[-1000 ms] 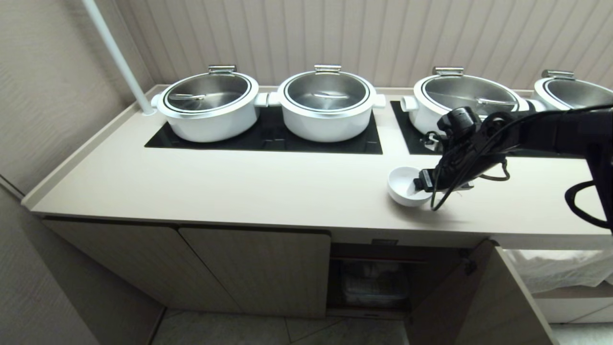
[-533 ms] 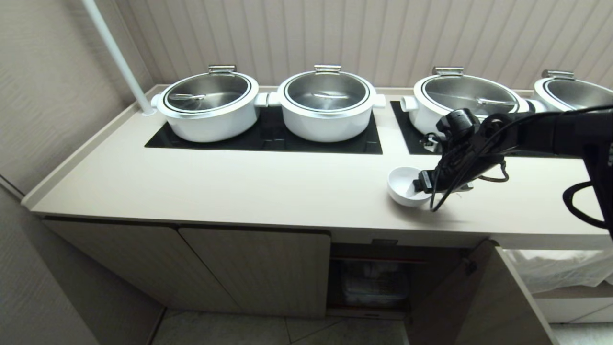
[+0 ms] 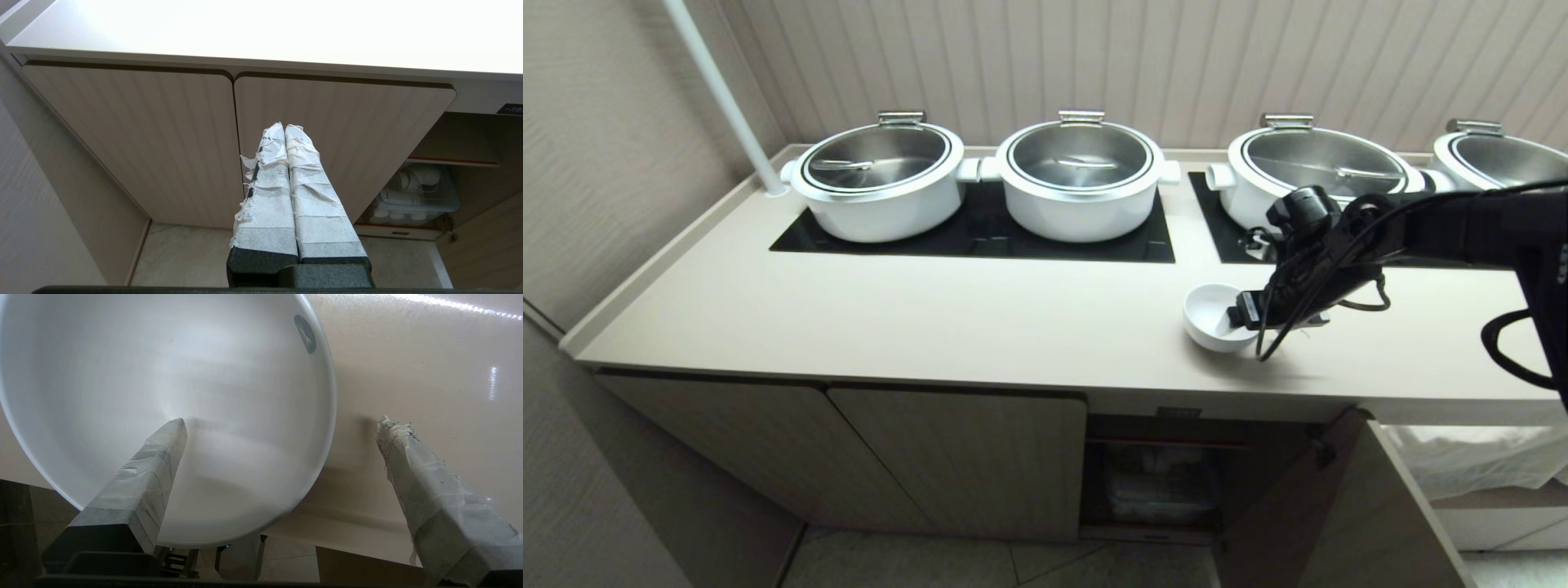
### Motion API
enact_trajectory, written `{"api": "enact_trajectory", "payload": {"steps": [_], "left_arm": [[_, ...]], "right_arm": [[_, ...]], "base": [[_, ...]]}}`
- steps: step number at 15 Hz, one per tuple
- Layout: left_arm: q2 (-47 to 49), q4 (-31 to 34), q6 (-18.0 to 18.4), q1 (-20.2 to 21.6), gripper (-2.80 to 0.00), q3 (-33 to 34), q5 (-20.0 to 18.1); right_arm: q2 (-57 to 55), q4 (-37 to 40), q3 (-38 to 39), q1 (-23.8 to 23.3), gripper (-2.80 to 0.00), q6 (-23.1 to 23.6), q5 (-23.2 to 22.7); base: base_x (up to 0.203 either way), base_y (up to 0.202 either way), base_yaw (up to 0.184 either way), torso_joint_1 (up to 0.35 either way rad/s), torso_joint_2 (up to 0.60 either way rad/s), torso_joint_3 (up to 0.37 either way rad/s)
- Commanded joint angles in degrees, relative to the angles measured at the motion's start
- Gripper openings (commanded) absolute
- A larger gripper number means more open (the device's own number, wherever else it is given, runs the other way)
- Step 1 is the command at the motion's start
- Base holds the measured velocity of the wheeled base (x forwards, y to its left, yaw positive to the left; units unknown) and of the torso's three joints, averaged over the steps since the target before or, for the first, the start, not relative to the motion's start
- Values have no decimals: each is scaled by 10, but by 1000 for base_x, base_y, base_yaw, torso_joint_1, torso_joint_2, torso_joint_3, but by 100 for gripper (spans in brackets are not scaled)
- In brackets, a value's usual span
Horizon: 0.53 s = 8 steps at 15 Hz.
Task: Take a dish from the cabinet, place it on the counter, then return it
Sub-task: Pick up the bowl from the table
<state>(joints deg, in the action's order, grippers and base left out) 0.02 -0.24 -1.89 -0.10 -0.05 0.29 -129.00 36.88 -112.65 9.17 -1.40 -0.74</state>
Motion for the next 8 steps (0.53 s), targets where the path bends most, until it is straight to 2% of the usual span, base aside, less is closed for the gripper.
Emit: {"api": "enact_trajectory", "payload": {"steps": [1,8], "left_arm": [[0,0,0,0,-280,0,0],[0,0,0,0,-280,0,0]], "right_arm": [[2,2,0,1,0,0,0],[3,3,0,2,0,0,0]], "base": [[0,0,0,0,0,0],[0,0,0,0,0,0]]}}
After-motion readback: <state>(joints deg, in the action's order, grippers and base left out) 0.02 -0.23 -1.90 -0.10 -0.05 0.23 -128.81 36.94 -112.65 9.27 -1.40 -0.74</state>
